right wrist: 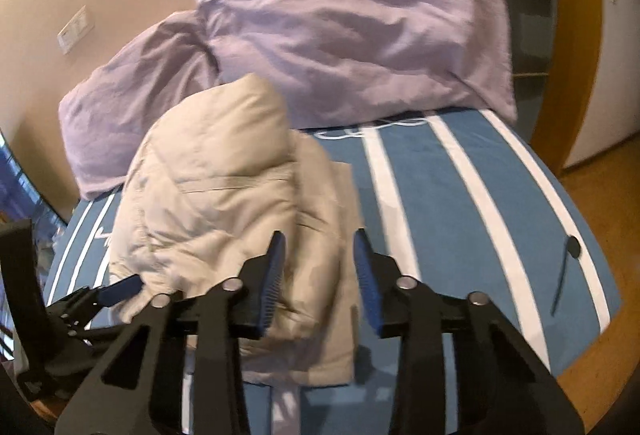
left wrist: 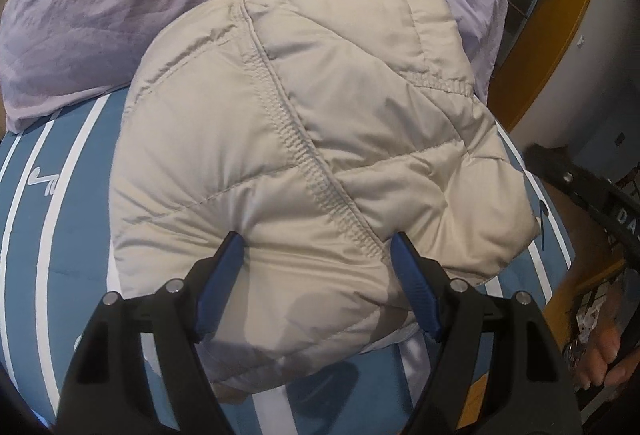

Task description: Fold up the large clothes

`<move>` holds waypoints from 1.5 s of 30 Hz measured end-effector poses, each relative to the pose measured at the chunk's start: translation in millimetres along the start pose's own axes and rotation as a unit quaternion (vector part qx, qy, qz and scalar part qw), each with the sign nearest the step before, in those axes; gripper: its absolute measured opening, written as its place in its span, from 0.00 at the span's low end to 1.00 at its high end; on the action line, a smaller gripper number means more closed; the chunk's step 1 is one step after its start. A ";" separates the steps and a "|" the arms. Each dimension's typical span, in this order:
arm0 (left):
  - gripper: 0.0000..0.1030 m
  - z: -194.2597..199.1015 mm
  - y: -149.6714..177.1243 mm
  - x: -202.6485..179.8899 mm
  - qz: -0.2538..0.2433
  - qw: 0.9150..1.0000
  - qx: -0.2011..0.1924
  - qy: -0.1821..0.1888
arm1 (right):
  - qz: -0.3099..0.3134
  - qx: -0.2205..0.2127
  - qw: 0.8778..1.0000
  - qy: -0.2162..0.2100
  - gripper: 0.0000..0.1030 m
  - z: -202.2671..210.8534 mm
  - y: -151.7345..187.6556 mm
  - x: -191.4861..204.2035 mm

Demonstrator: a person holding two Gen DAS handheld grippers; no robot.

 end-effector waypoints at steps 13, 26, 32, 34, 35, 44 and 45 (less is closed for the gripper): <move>0.73 0.7 0.0 -0.7 -0.019 1.000 -0.001 0.021 | 0.018 0.043 0.999 0.016 0.25 -48.5 12.5 12.0; 0.73 32.7 -30.3 4.0 0.000 0.998 -0.031 0.051 | -0.005 0.078 0.997 0.020 0.25 -79.1 38.3 -4.7; 0.73 33.6 -53.1 21.2 0.018 0.999 -0.046 0.011 | -0.008 0.079 0.996 0.029 0.25 -81.4 40.0 -3.2; 0.73 32.1 -59.1 27.6 0.023 0.999 -0.048 -0.005 | -0.010 0.080 0.996 0.030 0.25 -82.4 39.3 -3.1; 0.74 31.0 -62.4 32.7 0.028 0.998 -0.048 -0.016 | -0.010 0.080 0.996 0.030 0.25 -82.6 39.0 -3.0; 0.83 11.0 -70.5 59.4 0.057 0.995 -0.038 -0.067 | -0.017 0.078 0.996 0.030 0.25 -83.4 39.9 -3.7; 0.83 7.2 -69.7 61.3 0.055 0.995 -0.036 -0.069 | -0.019 0.079 0.996 0.030 0.25 -83.6 39.8 -4.0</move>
Point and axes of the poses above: each gripper's, at about its wrist camera, not at the fingertips, and z roughly against the way its jaws point, x to its left, y to its underside, the point moved 5 cm from there along -z, roughly the way its jaws point, and after that the axes turned 8 degrees about x, right-handed, at the moved point
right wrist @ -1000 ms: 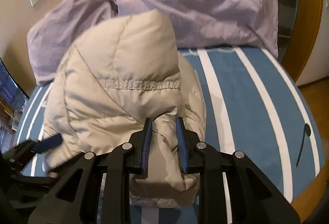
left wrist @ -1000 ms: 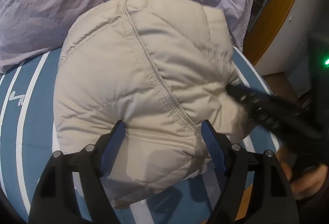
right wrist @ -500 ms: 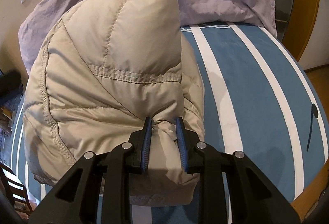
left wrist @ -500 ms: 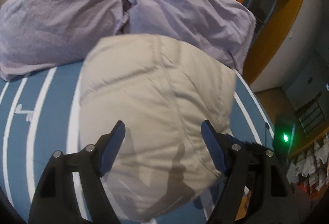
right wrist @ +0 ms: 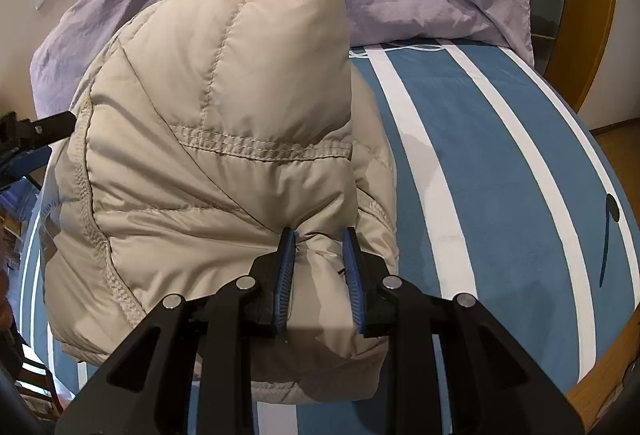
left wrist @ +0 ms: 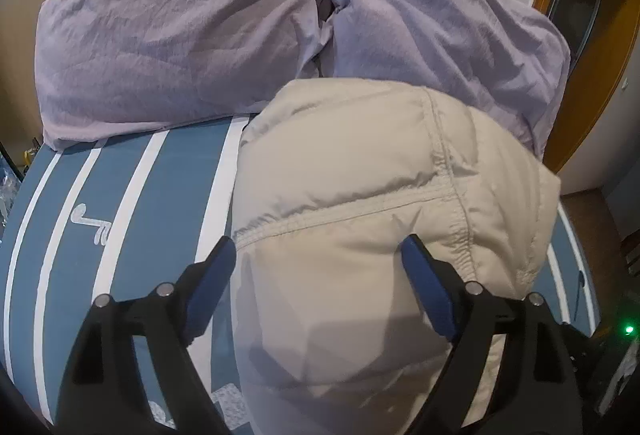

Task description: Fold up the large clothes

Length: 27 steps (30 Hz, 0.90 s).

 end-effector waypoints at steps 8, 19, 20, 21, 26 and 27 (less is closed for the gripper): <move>0.84 -24.7 3.0 3.8 -0.012 1.000 0.007 0.001 | -0.008 -0.002 1.000 0.008 0.27 3.7 -2.3 -0.4; 0.84 -43.9 4.3 -3.4 -0.047 0.999 0.002 -0.016 | -0.010 -0.085 0.996 0.006 0.45 52.8 -53.5 8.6; 0.84 -44.8 4.5 -4.1 -0.048 0.999 0.002 -0.016 | -0.006 -0.090 0.996 0.004 0.45 53.9 -58.2 12.2; 0.84 -45.4 4.7 -4.9 -0.050 0.999 0.001 -0.017 | 0.000 -0.096 0.995 0.004 0.45 54.4 -64.9 17.9; 0.84 -47.2 6.3 -7.6 -0.056 0.998 -0.003 -0.018 | 0.030 -0.106 0.994 0.009 0.45 46.0 -90.7 44.5; 0.84 -47.3 6.4 -7.8 -0.056 0.998 -0.004 -0.017 | 0.035 -0.108 0.993 0.013 0.45 42.5 -94.9 49.0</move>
Point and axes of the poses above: each gripper's, at about its wrist camera, not at the fingertips, and z roughly against the way its jaws point, x to its left, y to its underside, the point moved 5 cm from there along -z, roughly the way its jaws point, and after that the axes turned 8 degrees about x, right-handed, at the moved point
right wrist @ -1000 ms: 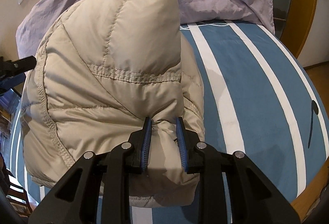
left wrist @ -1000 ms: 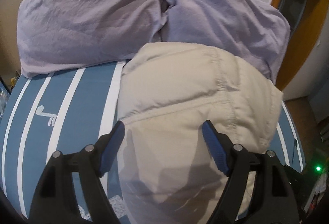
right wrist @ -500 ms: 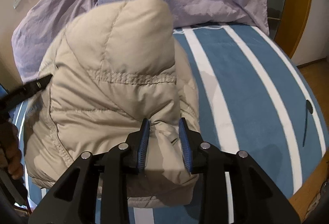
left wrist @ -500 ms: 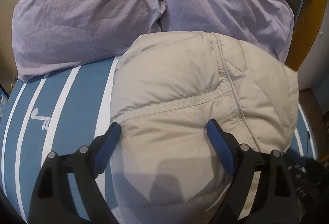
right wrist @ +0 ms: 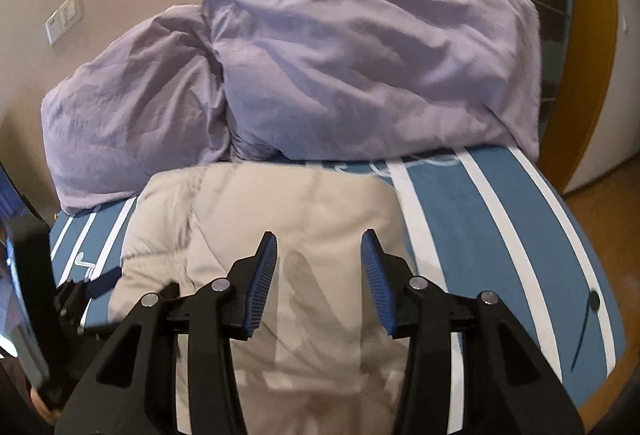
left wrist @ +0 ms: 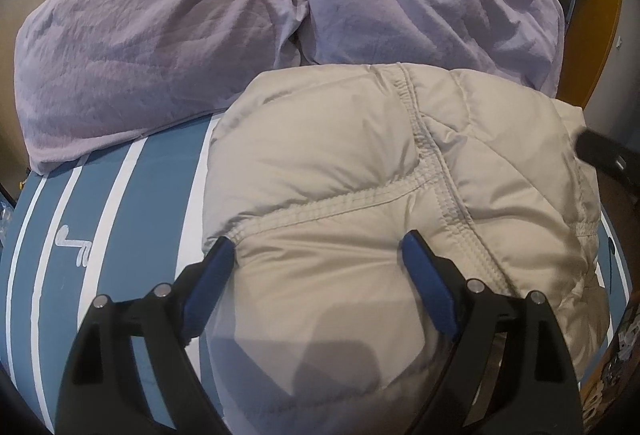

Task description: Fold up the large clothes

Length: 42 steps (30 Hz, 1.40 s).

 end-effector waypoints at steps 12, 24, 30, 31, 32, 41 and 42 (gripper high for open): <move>0.84 -1.0 -1.2 1.0 -0.003 1.000 0.000 0.022 | 0.008 0.030 0.999 0.040 0.44 -54.8 10.9 -7.1; 0.83 12.9 -19.9 0.7 0.012 0.999 -0.005 0.048 | -0.010 0.033 0.999 0.030 0.44 -75.1 29.1 -17.4; 0.83 18.0 -48.8 1.0 0.013 0.999 -0.028 0.034 | -0.011 0.029 0.999 0.032 0.44 -76.3 32.2 -17.2; 0.83 17.3 -52.5 1.2 0.013 0.999 -0.031 0.029 | -0.012 0.028 0.999 0.033 0.44 -76.3 32.5 -17.1; 0.83 16.2 -56.1 1.4 0.012 0.999 -0.032 0.023 | -0.012 0.028 0.999 0.032 0.44 -76.2 32.4 -17.5; 0.86 -8.8 -61.9 6.6 0.010 1.000 -0.016 -0.009 | -0.010 0.026 0.999 0.031 0.45 -75.8 33.6 -17.9; 0.87 -10.5 -61.4 6.5 0.010 1.000 -0.017 -0.011 | -0.009 0.025 0.999 0.032 0.45 -75.9 33.6 -17.6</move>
Point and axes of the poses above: each gripper's, at about its wrist camera, not at the fingertips, and z roughly against the way its jaws point, x to its left, y to its underside, the point moved 5 cm from there along -z, roughly the way its jaws point, and after that the axes turned 8 degrees about x, right-handed, at the moved point
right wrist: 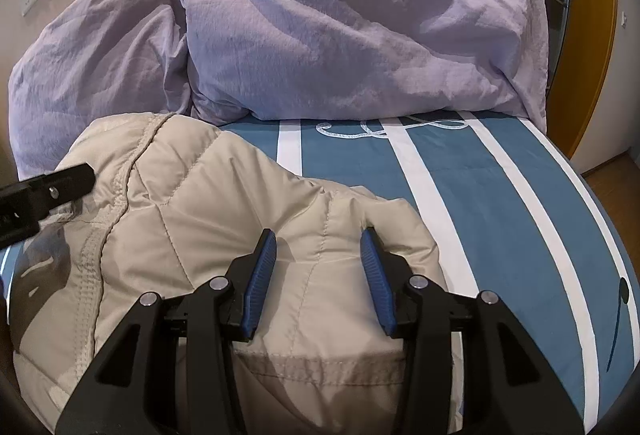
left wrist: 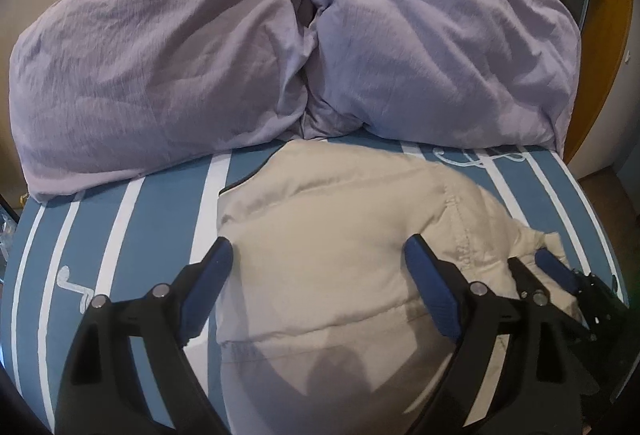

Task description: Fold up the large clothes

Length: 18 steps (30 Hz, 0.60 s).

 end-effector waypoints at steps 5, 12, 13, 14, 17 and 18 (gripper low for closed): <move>0.91 -12.6 7.2 -0.3 -0.004 1.000 -0.002 -0.006 | 0.000 -0.003 1.000 0.003 0.45 0.9 -0.9 0.7; 0.91 -23.0 13.2 0.9 -0.010 1.000 -0.003 -0.018 | -0.006 0.001 1.000 -0.007 0.55 7.4 -9.0 2.8; 0.91 -24.2 13.8 1.0 -0.010 1.000 -0.002 -0.018 | -0.010 -0.003 1.000 -0.012 0.62 10.0 -13.1 3.4; 0.91 -25.0 13.9 1.0 -0.011 1.000 -0.002 -0.019 | -0.012 -0.007 1.000 -0.014 0.64 13.2 -17.0 4.1; 0.91 -26.6 14.0 1.0 -0.010 1.000 -0.001 -0.018 | -0.011 -0.026 1.000 -0.012 0.67 20.3 -31.1 5.7; 0.91 -26.9 14.0 1.8 -0.009 1.000 -0.001 -0.017 | -0.009 -0.032 0.999 -0.010 0.67 21.3 -35.8 5.6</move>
Point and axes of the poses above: each gripper's, at about its wrist camera, not at the fingertips, and z roughly against the way its jaws point, x to its left, y to its underside, the point moved 5 cm from there along -z, roughly the way its jaws point, and after that the axes turned 8 degrees about x, right-handed, at the moved point
